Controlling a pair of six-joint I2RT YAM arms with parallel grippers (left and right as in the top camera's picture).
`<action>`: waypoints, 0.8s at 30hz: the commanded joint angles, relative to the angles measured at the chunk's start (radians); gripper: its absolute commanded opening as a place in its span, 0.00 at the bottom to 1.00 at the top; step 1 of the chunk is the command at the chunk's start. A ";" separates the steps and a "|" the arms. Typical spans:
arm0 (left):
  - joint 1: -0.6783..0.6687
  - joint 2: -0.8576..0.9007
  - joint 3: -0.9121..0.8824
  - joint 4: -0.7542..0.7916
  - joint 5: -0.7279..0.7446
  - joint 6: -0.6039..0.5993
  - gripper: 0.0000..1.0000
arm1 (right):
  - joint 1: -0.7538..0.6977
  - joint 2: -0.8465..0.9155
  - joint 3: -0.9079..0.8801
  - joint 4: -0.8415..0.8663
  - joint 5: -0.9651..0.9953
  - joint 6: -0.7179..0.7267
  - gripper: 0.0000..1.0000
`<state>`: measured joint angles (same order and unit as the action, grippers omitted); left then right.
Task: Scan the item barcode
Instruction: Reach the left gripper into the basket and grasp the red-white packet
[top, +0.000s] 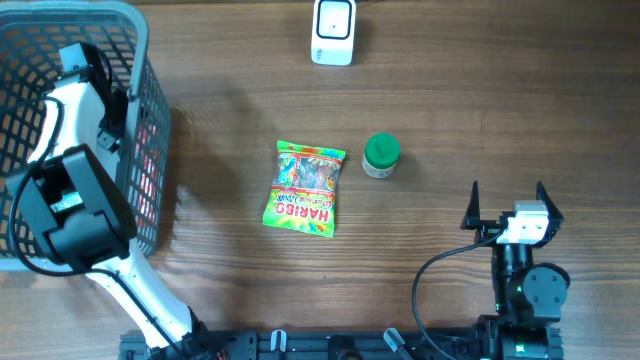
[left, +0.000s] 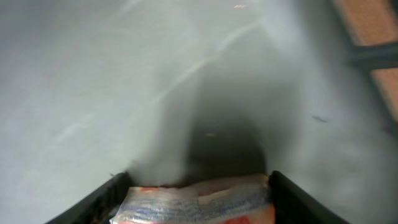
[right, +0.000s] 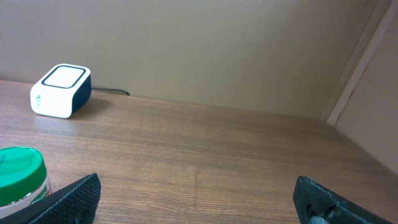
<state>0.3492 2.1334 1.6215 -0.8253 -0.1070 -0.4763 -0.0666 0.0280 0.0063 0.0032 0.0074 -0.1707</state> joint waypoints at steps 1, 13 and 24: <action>0.031 -0.077 0.000 -0.042 -0.142 0.002 0.71 | 0.003 -0.003 -0.001 0.003 -0.008 -0.011 1.00; 0.051 -0.149 0.000 -0.179 0.040 -0.043 1.00 | 0.003 -0.003 -0.001 0.003 -0.008 -0.011 1.00; 0.049 -0.086 -0.001 -0.186 0.040 -0.056 1.00 | 0.003 -0.003 -0.001 0.003 -0.008 -0.011 1.00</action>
<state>0.4011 1.9972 1.6215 -1.0138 -0.0795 -0.5140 -0.0666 0.0280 0.0063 0.0032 0.0074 -0.1707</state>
